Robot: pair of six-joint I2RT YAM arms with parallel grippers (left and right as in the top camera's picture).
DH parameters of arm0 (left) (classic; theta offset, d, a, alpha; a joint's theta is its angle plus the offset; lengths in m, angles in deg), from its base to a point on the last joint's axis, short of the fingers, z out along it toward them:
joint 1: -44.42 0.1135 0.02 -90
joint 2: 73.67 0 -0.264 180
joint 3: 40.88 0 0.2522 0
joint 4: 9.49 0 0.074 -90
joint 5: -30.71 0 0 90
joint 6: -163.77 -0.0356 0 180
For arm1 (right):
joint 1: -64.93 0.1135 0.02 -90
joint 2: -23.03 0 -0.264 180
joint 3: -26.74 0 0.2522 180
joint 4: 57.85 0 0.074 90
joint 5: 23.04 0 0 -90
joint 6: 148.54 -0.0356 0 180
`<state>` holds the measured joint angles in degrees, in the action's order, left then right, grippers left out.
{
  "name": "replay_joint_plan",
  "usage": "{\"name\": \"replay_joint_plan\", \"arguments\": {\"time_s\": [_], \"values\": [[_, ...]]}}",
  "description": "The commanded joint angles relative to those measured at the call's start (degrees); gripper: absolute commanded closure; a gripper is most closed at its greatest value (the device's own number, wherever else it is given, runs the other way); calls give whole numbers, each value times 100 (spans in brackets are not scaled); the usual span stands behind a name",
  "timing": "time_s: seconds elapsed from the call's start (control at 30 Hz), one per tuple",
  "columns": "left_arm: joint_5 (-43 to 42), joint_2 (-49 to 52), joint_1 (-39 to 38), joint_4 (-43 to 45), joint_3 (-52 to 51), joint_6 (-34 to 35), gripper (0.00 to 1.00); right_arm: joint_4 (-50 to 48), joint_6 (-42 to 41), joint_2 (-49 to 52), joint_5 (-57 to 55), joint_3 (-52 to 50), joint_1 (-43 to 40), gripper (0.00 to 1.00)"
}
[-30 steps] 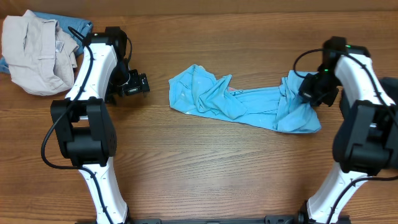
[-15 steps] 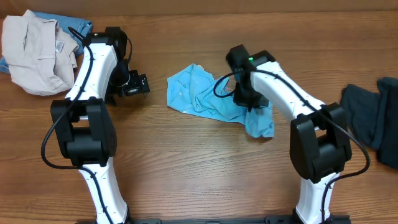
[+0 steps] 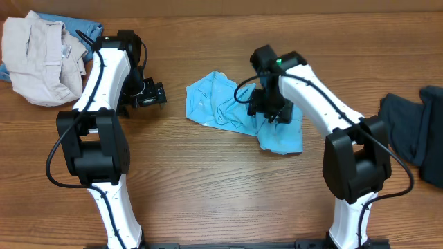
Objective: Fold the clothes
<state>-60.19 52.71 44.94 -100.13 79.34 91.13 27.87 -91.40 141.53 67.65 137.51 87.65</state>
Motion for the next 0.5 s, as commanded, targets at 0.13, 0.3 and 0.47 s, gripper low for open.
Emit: {"name": "replay_joint_plan", "arguments": {"time_s": [0.13,0.3,0.47], "values": [[-24,-105,20,-74,-26,-114,0,734,291,-621,-50,409,-833,11],[-26,-105,20,-72,-26,-109,0,-188,291,-621,822,-890,-765,71],[-52,-105,20,-111,-26,-111,0,-1379,289,-621,2031,-1971,-317,85]]}}
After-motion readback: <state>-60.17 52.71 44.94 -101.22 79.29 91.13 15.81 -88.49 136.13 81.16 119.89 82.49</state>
